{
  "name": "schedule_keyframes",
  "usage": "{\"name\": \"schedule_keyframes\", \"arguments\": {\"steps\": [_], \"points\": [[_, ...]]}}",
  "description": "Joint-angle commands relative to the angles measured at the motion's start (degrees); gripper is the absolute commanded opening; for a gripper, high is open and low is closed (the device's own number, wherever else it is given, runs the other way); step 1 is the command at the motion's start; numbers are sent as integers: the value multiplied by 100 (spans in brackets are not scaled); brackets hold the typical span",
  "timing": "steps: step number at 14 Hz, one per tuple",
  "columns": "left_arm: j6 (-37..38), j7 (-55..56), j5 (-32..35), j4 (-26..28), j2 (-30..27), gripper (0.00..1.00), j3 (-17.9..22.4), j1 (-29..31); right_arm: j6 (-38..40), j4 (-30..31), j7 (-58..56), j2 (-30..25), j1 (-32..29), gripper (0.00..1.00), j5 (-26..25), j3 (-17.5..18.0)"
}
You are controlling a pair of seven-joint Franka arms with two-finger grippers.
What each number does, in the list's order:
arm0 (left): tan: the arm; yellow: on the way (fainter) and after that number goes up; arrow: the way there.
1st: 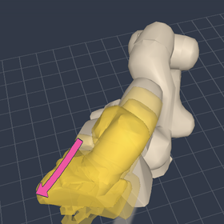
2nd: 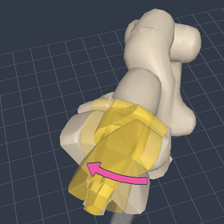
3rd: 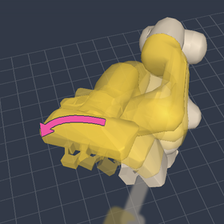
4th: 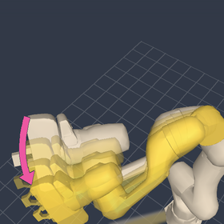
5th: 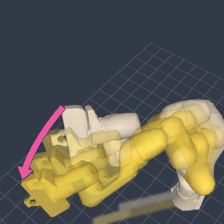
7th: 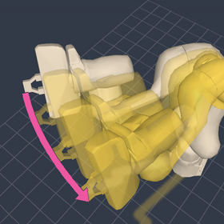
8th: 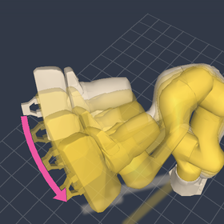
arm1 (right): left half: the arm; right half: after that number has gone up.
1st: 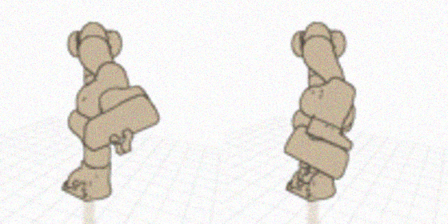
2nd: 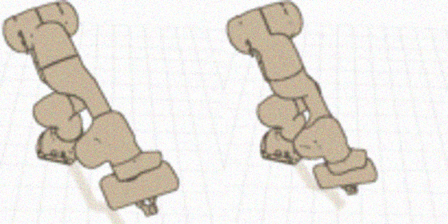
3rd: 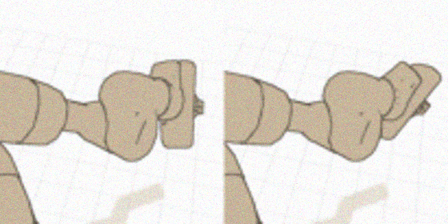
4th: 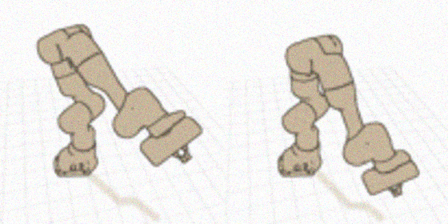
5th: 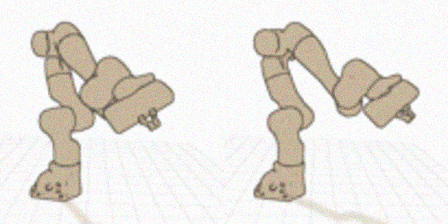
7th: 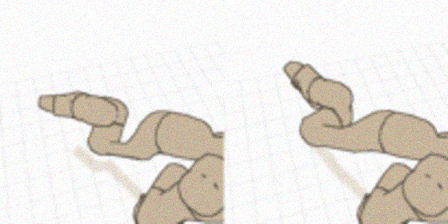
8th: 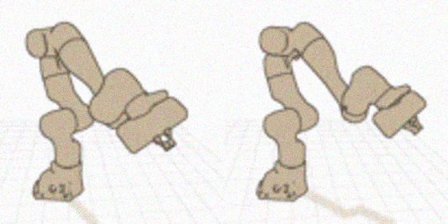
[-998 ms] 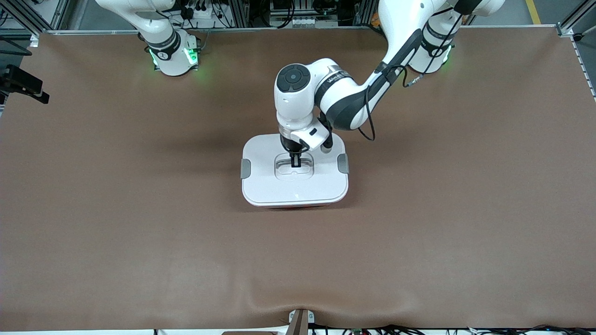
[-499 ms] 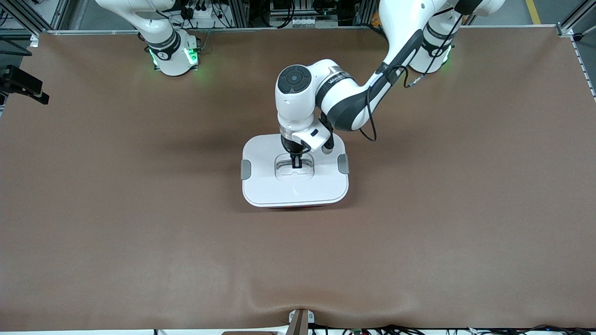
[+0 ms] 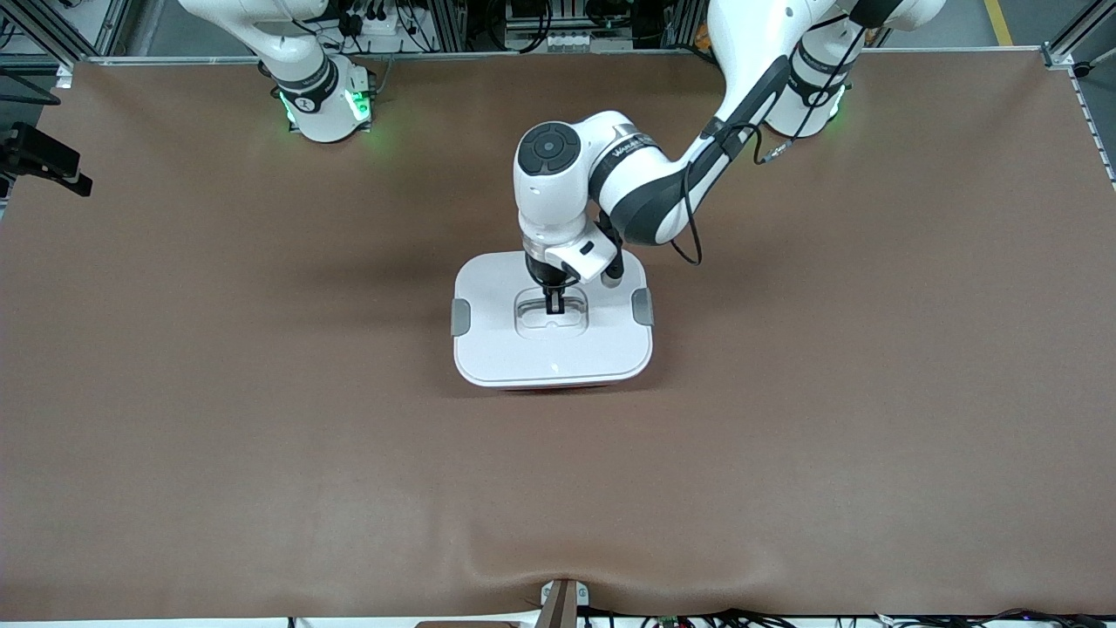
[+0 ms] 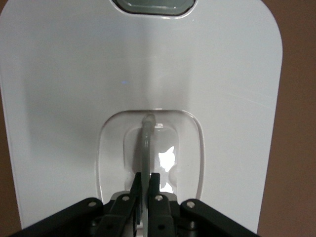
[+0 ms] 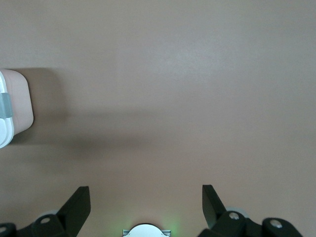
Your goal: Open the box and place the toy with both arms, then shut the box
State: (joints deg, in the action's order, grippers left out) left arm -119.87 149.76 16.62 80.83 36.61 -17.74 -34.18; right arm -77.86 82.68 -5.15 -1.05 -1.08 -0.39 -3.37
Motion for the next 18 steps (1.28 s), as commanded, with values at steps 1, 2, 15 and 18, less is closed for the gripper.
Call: {"name": "schedule_keyframes", "arguments": {"steps": [1,2,15,18], "points": [[52,177,122,-93,118,32,16,-80,-36,73,-65,-97,29,100,-49,-5],[52,168,131,-93,110,62,16,-80,-36,73,-65,-97,29,100,-49,-5],[367,-516,175,-146,-593,100,8,261,-19,73,-56,-97,20,100,-40,3],[762,-1271,-53,-146,-970,100,-10,525,-19,73,-56,-97,20,100,-40,3]]}}
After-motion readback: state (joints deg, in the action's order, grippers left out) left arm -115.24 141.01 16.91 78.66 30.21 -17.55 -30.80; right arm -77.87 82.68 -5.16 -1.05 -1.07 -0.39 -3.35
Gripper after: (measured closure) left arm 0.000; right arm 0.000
